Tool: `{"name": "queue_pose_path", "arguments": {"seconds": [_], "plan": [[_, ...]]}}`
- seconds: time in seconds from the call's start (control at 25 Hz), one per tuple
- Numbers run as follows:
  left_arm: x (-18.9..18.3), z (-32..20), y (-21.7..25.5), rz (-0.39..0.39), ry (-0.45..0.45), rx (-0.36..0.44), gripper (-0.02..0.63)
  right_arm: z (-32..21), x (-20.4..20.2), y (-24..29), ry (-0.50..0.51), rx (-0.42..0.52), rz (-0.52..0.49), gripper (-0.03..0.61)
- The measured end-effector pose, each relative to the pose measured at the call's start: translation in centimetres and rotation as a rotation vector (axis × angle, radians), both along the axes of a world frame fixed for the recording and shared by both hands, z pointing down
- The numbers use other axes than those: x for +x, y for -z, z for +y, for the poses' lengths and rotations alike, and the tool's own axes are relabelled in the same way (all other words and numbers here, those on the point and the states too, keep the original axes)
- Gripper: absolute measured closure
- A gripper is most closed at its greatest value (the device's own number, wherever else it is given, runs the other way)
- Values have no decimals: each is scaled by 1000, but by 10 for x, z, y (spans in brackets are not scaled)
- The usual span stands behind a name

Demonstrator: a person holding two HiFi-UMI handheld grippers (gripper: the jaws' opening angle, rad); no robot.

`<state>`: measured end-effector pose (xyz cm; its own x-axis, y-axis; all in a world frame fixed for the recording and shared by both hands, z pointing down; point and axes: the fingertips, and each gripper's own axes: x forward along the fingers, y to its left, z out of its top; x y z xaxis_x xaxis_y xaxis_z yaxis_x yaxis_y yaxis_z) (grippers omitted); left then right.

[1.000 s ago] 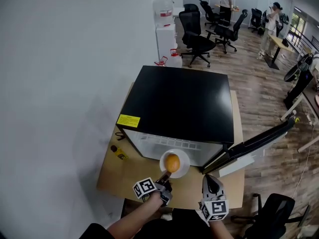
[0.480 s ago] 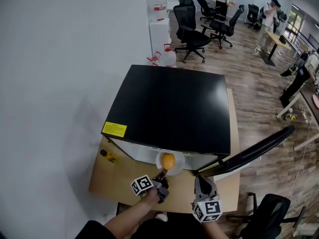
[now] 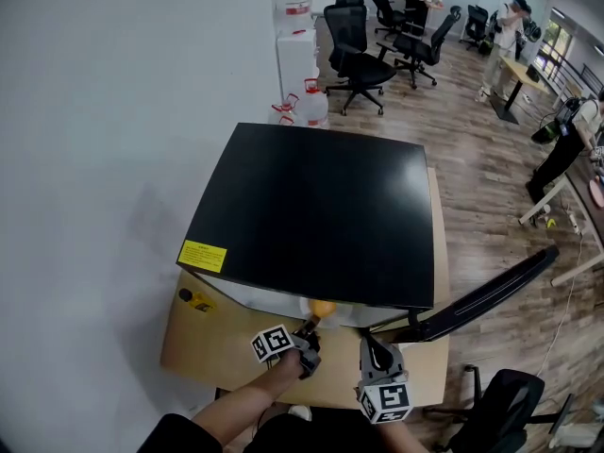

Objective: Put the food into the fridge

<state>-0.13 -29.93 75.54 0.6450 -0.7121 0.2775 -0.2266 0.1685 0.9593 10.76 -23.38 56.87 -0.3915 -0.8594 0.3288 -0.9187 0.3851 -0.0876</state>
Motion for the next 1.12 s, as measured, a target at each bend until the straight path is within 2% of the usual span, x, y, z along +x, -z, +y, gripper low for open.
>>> {"name": "queue_pose_path", "arguments": {"seconds": [0.56, 0.92, 1.12], "plan": [[15, -12, -35, 8, 3, -35, 591, 0, -1, -7, -7, -21, -4, 518], [31, -24, -50, -28, -56, -34, 591, 4, 3, -13, -12, -34, -6, 518], [36, -30, -49, -8, -50, -31, 591, 6, 1, -15, 1, -39, -9, 518]]}}
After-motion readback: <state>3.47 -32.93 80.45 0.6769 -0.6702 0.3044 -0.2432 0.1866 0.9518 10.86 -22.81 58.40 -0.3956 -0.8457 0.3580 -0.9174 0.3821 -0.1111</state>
